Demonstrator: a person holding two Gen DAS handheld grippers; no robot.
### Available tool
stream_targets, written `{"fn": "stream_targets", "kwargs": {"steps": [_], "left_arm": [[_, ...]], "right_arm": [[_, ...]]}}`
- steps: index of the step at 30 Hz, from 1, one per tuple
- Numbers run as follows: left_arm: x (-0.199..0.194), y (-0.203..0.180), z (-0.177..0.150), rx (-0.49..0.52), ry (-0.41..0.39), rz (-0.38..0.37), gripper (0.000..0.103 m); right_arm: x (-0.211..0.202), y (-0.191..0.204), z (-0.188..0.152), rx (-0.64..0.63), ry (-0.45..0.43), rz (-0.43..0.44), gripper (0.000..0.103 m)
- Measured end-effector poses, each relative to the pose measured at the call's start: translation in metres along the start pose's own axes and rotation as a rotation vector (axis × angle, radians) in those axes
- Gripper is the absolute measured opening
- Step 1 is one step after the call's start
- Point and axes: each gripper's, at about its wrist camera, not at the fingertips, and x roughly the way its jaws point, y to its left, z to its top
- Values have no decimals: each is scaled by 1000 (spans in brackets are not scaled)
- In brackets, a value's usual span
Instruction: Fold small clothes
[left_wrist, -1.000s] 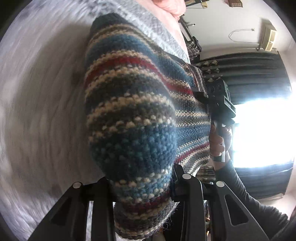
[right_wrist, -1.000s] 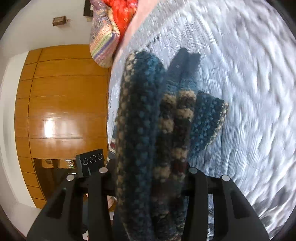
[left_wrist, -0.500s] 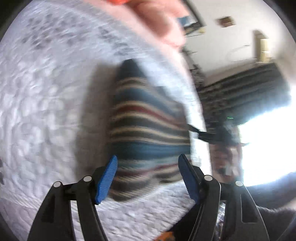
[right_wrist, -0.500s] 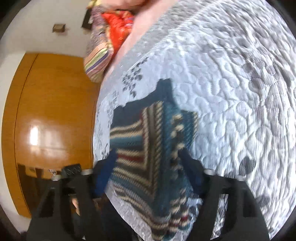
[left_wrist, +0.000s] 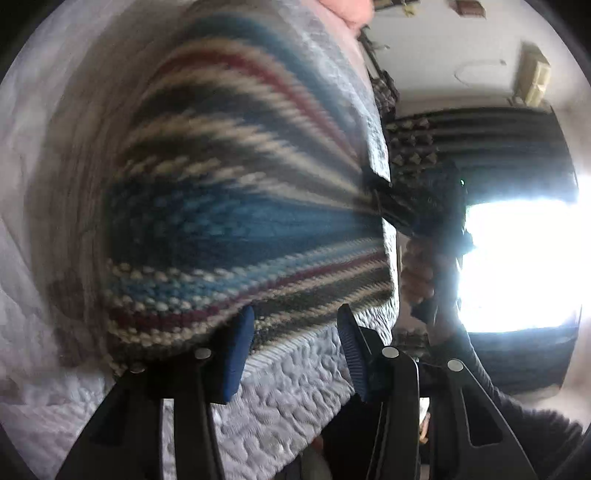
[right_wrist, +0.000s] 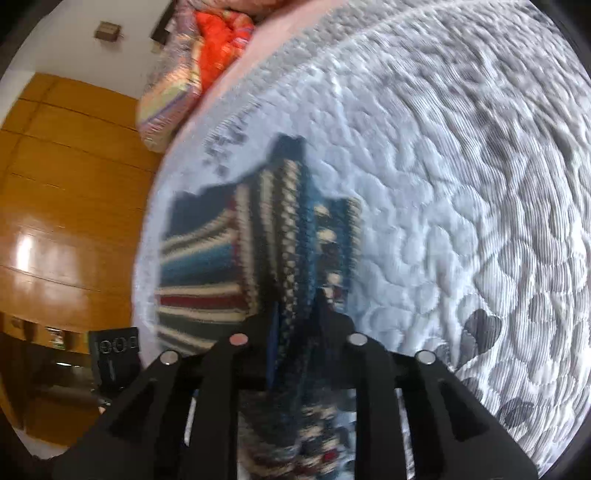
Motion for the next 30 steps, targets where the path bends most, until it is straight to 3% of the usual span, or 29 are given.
{"fn": "stream_targets", "kwargs": {"steps": [4, 7, 9, 10, 11, 12, 13, 14, 15, 18, 21, 22, 24, 25, 27, 30], "left_arm": [[-38, -32, 30, 110, -99, -35, 50], [-44, -34, 73, 129, -162, -17, 50], [-36, -31, 94, 135, -169, 49, 50], [-29, -23, 108, 117, -153, 103, 48], [-23, -13, 116, 99, -139, 116, 47], [-17, -1, 122, 68, -130, 113, 42], [-15, 5, 124, 50, -130, 108, 31], [-21, 8, 123, 43, -129, 109, 29], [-26, 8, 123, 43, -125, 110, 29], [-49, -13, 105, 95, -153, 70, 43], [-66, -29, 85, 118, -165, -1, 44], [-65, -29, 77, 119, -154, 4, 44], [-51, -17, 66, 111, -118, 134, 42], [-46, -11, 63, 110, -111, 175, 35], [-44, -5, 61, 87, -131, 173, 29], [-57, -18, 55, 87, -163, 156, 40]], "right_arm": [[-27, 15, 18, -45, -89, -2, 26], [-11, 25, 35, -64, -58, 7, 26], [9, 28, 40, -79, -1, -23, 25], [22, 24, 44, -80, 15, -57, 15], [35, 16, 49, -72, 33, -95, 0], [42, 8, 54, -68, 39, -117, 0], [43, 3, 55, -57, 40, -109, 0], [43, 1, 58, -40, 45, -96, 0], [40, 4, 58, -44, 48, -91, 0], [11, 22, 44, -80, 37, -34, 7], [-5, 32, 17, -112, 57, -2, 7], [-7, 30, 7, -113, 73, 0, 7], [4, 20, -8, -117, 106, -67, 2], [11, 13, -11, -109, 116, -88, 0], [15, 3, -11, -71, 115, -93, 0], [0, 22, -13, -93, 97, -98, 6]]}}
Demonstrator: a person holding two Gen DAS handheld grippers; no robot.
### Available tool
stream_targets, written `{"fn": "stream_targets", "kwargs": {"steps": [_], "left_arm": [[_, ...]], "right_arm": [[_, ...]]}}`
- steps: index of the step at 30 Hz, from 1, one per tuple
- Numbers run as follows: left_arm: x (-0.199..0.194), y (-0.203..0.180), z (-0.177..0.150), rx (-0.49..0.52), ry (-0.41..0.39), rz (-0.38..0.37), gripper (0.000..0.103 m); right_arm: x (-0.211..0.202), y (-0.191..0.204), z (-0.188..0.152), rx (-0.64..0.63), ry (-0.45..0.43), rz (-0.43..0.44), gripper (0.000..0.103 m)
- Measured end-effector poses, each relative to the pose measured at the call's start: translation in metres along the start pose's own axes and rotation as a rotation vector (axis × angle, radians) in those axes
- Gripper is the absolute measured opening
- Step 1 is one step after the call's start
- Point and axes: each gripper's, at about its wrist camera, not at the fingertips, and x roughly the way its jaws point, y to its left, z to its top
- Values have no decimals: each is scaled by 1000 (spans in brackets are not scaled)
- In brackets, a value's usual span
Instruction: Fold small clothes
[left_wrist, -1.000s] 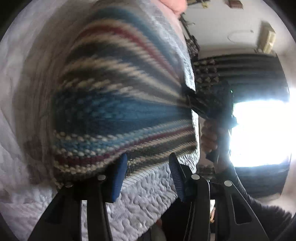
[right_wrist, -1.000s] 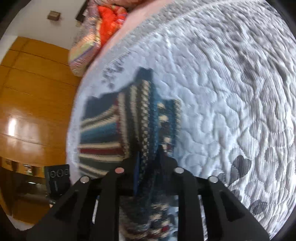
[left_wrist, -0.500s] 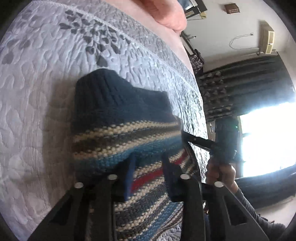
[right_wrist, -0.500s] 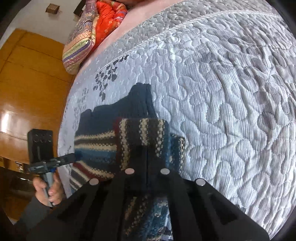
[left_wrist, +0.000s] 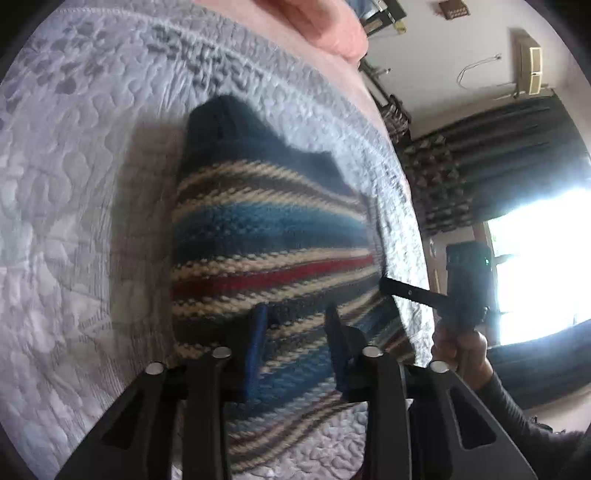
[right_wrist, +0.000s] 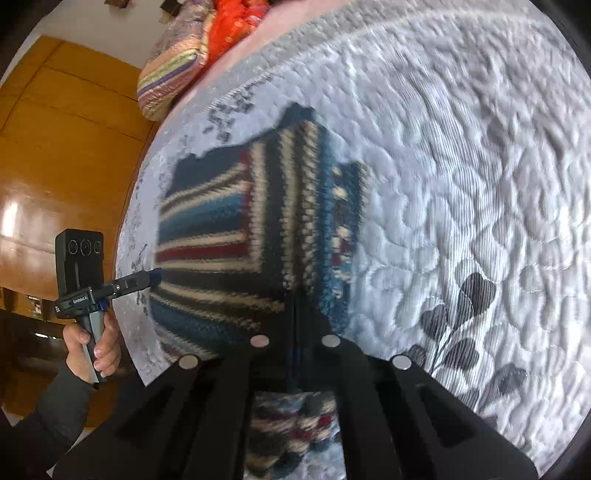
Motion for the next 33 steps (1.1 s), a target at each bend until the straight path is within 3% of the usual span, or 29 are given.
{"fn": "stream_targets", "kwargs": {"steps": [3, 4, 6, 7, 9, 12, 15, 17, 20, 24, 26, 27, 28, 29, 31, 33], "left_arm": [[-20, -19, -18, 46, -10, -77, 42], [-23, -21, -23, 54, -5, -62, 42], [-9, -10, -29, 31, 29, 49, 41], [-3, -4, -30, 17, 39, 56, 40], [-1, 2, -30, -7, 33, 48, 35], [-18, -9, -36, -1, 2, 36, 43], [-42, -21, -62, 36, -22, -25, 44], [-41, -14, -76, 22, -14, -1, 44], [-11, 11, -85, -38, 40, 97, 45], [-16, 14, -92, -79, 6, 71, 49], [-35, 2, -99, -67, -20, 51, 56], [-46, -3, -106, -60, -34, 70, 65], [-54, -5, -111, -59, -45, 95, 76], [-62, -7, -118, -57, -57, 135, 80], [-78, -17, -137, -35, -62, 271, 85], [-93, -36, -163, 33, -91, 411, 86]], "right_arm": [[-17, 25, -14, -53, -18, 24, 6], [-19, 29, -20, -68, -15, 25, 6], [-10, 27, -30, -77, 12, -34, 6], [1, 21, -33, -70, 39, -74, 0], [12, 12, -38, -60, 50, -106, 0], [-5, 30, -41, -72, 7, -103, 4], [-25, 50, -57, -109, -31, -77, 8], [-20, 50, -67, -113, -20, -84, 8], [9, 33, -72, -87, 36, -168, 0], [-2, 41, -75, -54, 5, -144, 2], [-22, 52, -82, -49, -34, -152, 9], [-33, 58, -88, -40, -54, -160, 12], [-41, 62, -95, -33, -69, -167, 26], [-50, 67, -105, -25, -90, -189, 54], [-59, 80, -127, -18, -128, -272, 89], [-68, 99, -157, -27, -186, -406, 92]]}}
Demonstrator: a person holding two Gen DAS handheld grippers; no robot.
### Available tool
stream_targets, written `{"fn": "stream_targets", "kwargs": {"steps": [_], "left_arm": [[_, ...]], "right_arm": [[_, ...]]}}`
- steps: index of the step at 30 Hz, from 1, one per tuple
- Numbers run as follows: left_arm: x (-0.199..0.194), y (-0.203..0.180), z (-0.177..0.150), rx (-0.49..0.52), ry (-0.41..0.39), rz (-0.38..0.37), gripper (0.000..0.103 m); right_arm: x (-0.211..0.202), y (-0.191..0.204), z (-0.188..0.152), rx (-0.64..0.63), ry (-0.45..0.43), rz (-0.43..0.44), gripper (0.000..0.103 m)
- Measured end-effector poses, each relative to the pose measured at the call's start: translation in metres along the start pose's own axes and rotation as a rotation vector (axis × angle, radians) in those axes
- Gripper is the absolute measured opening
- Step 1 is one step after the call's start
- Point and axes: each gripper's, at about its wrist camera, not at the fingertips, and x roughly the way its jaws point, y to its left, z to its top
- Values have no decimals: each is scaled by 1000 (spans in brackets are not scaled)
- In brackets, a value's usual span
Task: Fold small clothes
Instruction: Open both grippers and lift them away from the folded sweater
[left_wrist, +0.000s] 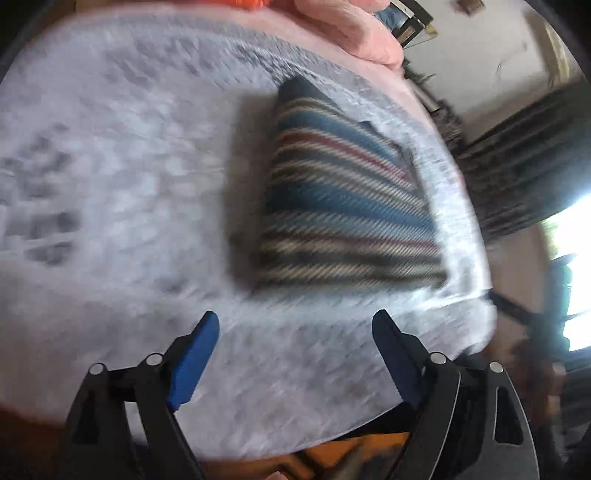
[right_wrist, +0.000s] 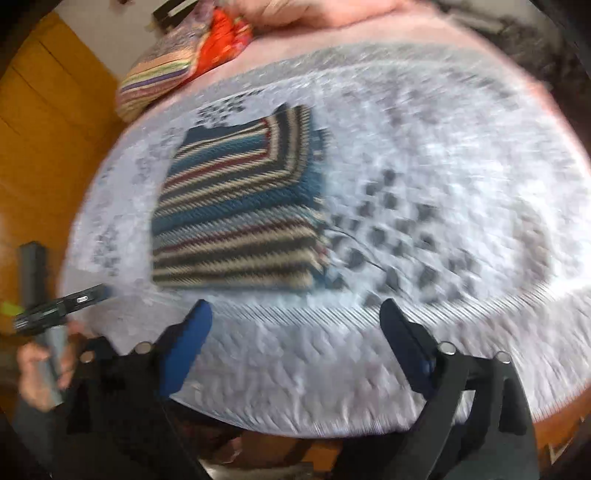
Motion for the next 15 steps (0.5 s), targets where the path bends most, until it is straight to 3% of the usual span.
{"fn": "stream_targets", "kwargs": {"steps": [4, 6, 8, 11, 15], "left_arm": [[-47, -26, -47, 109, -85, 152, 87], [-74, -39, -62, 106, -147, 181, 87], [-103, -50, -79, 77, -204, 233, 87], [-147, -73, -90, 82, -248, 182, 87], [-193, -112, -93, 198, -286, 207, 87]], "right_arm": [[-25, 42, -42, -109, -11, -265, 97], [-43, 56, -59, -114, -11, -320, 97], [-67, 73, -71, -123, -23, -316, 97], [-104, 98, -81, -152, -90, -301, 97], [-158, 121, -82, -169, -166, -249, 97]]}}
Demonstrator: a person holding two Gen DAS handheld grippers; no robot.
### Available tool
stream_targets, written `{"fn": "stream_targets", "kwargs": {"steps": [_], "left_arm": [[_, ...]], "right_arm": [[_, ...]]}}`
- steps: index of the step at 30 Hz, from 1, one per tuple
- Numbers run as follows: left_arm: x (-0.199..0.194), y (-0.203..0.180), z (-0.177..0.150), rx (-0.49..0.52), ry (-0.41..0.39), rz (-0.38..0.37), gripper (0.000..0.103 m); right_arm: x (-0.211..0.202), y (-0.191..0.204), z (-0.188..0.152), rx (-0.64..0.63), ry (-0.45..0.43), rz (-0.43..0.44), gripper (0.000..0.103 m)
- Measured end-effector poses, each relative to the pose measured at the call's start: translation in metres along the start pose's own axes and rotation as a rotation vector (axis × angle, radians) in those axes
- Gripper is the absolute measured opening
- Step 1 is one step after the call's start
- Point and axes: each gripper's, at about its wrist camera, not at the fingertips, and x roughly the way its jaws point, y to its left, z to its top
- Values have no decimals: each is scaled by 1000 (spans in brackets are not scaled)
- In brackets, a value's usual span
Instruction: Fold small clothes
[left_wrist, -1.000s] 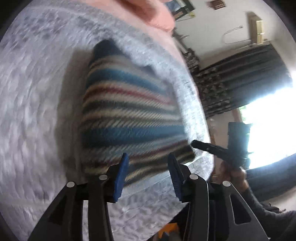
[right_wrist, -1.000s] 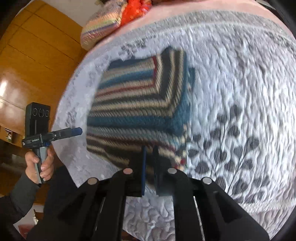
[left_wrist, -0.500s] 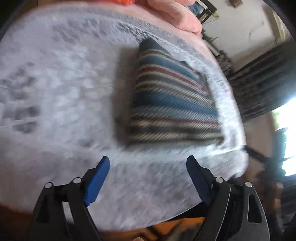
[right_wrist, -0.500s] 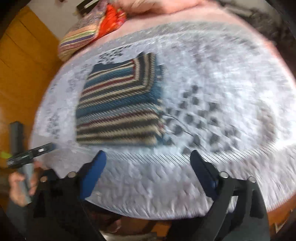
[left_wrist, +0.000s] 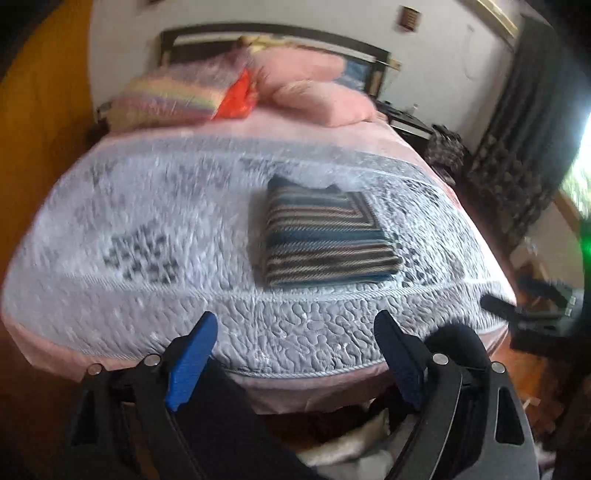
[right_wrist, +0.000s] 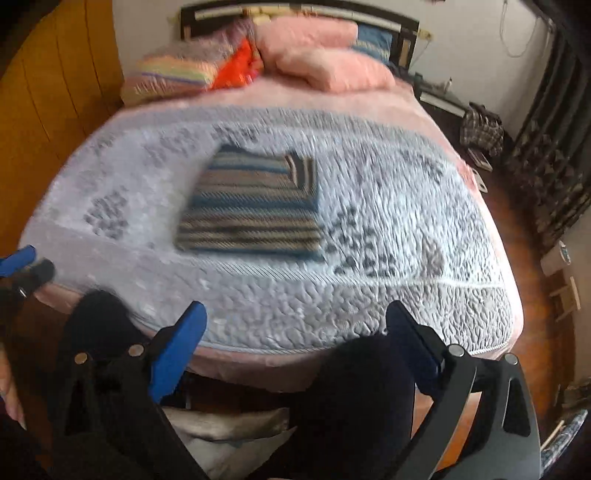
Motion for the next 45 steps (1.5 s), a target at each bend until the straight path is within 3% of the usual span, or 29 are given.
{"fn": "stream_targets", "kwargs": {"steps": [3, 5, 8, 12, 45], "left_arm": [[-31, -17, 9, 56, -26, -38, 87], [-45, -25, 12, 65, -39, -29, 87], [-53, -36, 12, 85, -40, 17, 87], [-58, -39, 11, 64, -30, -18, 87], [-62, -51, 9, 60, -50, 11, 87]], "right_arm": [[-39, 1, 7, 25, -43, 28, 97], [-63, 5, 10, 13, -87, -10, 100], [-85, 12, 8, -7, -121, -43, 100], [-102, 14, 8, -13, -147, -51, 100], [-103, 18, 8, -15, -175, -44, 100]]}}
